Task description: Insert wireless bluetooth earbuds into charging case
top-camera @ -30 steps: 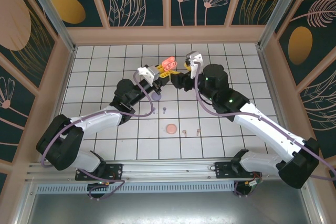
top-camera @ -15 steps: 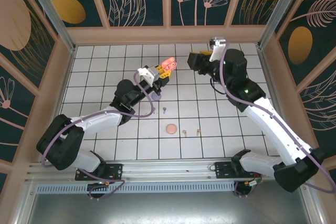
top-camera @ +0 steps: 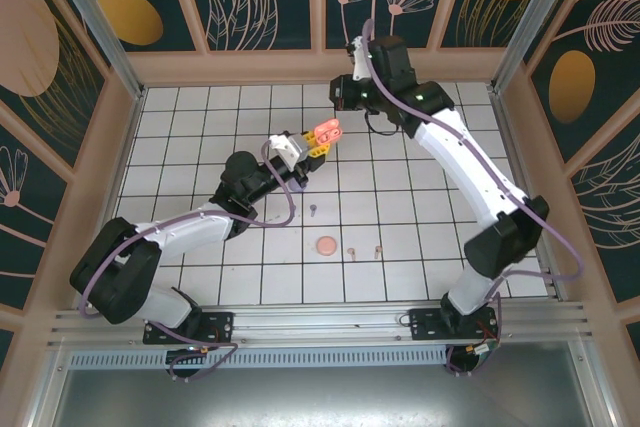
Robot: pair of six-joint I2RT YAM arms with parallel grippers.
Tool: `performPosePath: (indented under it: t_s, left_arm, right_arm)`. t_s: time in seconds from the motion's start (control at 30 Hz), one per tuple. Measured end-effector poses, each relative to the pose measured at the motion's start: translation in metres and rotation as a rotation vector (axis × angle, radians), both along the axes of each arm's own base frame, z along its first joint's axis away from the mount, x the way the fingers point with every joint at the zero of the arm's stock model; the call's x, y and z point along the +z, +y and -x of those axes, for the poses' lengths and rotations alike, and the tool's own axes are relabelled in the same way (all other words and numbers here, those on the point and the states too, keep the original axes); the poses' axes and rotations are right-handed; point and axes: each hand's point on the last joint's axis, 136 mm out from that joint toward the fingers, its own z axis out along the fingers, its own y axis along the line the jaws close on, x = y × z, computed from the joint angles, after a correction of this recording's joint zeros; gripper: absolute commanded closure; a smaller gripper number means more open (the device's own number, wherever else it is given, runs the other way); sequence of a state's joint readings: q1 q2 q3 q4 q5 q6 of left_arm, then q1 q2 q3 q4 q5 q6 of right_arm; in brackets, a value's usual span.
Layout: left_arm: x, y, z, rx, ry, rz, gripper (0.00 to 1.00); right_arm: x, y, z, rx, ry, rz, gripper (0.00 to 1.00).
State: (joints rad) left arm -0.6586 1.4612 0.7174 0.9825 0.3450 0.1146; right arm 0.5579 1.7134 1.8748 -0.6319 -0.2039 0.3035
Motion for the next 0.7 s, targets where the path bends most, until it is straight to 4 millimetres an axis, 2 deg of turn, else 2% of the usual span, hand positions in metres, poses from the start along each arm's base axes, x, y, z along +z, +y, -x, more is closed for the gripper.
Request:
performPosePath:
  t_s: [0.17, 0.3, 0.37, 0.43, 0.53, 0.63, 0.7]
  left_arm:
    - [-0.012, -0.004, 0.0, -0.022, 0.021, -0.027, 1.0]
    - [-0.016, -0.005, 0.0, -0.024, 0.031, -0.035, 1.0]
    - [-0.024, -0.008, 0.001, -0.041, 0.054, -0.055, 1.0]
    - [-0.034, -0.012, 0.004, -0.058, 0.082, -0.077, 1.0]
    - [-0.042, -0.014, 0.004, -0.066, 0.102, -0.092, 1.0]
    - [-0.042, -0.019, 0.007, -0.085, 0.1, -0.089, 1.0]
    - [-0.038, -0.017, 0.002, -0.065, 0.097, -0.073, 1.0]
  right_arm:
    - [-0.027, 0.011, -0.005, 0.039, 0.089, 0.083, 0.99]
    - [-0.06, 0.016, 0.016, 0.087, 0.176, 0.18, 1.0]
    - [-0.069, 0.013, 0.022, 0.088, 0.175, 0.221, 1.0]
    - [-0.079, 0.002, 0.031, 0.073, 0.186, 0.251, 1.0]
    - [-0.087, -0.018, 0.056, 0.054, 0.212, 0.282, 1.0]
    - [-0.074, -0.045, 0.068, -0.03, 0.2, 0.23, 0.99]
    - [-0.061, -0.078, 0.072, -0.133, 0.185, 0.169, 0.96]
